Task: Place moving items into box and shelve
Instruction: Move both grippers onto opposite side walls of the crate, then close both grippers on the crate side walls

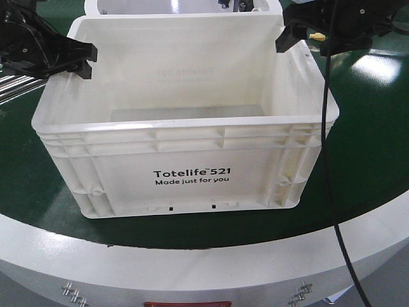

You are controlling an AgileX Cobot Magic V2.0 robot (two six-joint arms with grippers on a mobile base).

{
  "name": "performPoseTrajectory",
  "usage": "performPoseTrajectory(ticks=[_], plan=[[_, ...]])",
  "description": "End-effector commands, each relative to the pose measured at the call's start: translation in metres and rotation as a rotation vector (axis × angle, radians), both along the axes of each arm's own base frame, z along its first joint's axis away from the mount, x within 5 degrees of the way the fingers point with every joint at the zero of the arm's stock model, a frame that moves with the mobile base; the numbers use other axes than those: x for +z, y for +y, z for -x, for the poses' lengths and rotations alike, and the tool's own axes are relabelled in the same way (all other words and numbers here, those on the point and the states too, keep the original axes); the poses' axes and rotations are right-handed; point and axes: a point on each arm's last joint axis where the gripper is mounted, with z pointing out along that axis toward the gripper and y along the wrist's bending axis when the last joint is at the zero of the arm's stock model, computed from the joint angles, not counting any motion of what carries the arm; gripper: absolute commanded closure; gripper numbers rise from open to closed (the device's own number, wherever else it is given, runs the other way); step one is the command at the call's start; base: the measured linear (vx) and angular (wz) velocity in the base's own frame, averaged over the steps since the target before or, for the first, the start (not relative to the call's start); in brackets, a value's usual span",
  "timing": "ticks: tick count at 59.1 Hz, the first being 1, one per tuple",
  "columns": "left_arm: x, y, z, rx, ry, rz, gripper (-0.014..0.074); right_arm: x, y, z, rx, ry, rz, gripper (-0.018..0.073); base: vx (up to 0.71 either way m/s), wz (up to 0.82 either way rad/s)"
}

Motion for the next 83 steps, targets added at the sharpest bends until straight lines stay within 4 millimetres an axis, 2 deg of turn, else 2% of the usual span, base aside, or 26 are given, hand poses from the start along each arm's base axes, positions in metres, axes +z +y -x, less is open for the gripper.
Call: performPoseTrajectory(ticks=[1, 28, 36, 42, 48, 49, 71, 78, 83], plan=[[0.023, 0.000, 0.003, 0.006, -0.090, 0.025, 0.0022, 0.024, -0.001, 0.005, -0.006, -0.087, -0.037, -0.0028, 0.00, 0.00], [0.020, 0.000, 0.000, 0.006, -0.086, 0.019, 0.0022, -0.001, 0.003, -0.007, 0.004, 0.007, -0.046, -0.0028, 0.00, 0.00], [0.020, 0.000, 0.000, 0.006, -0.086, 0.019, 0.0022, -0.002, 0.007, -0.008, 0.011, 0.013, -0.066, -0.0028, 0.00, 0.00], [0.020, 0.000, 0.000, 0.006, -0.085, 0.019, 0.0022, -0.002, 0.018, -0.006, 0.041, -0.005, -0.047, -0.0023, 0.00, 0.00], [0.019, 0.000, 0.001, 0.006, -0.078, 0.017, 0.0022, -0.003, 0.029, -0.005, 0.067, -0.024, 0.008, -0.0013, 0.00, 0.00], [0.019, 0.000, 0.001, 0.004, -0.068, 0.015, 0.0022, -0.009, 0.033, -0.006, 0.059, -0.009, 0.062, -0.0011, 0.00, 0.00], [0.018, 0.000, 0.002, 0.003, -0.060, 0.013, 0.0022, -0.011, 0.033, -0.006, 0.043, 0.012, 0.060, -0.0008, 0.00, 0.00], [0.018, 0.000, 0.002, 0.003, -0.054, 0.012, 0.0042, -0.012, 0.032, -0.005, 0.042, 0.022, 0.059, 0.0031, 0.00, 0.00], [0.018, -0.001, 0.003, 0.002, -0.049, 0.016, 0.0100, -0.012, 0.032, -0.005, 0.039, 0.028, 0.058, 0.0101, 0.00, 0.00]])
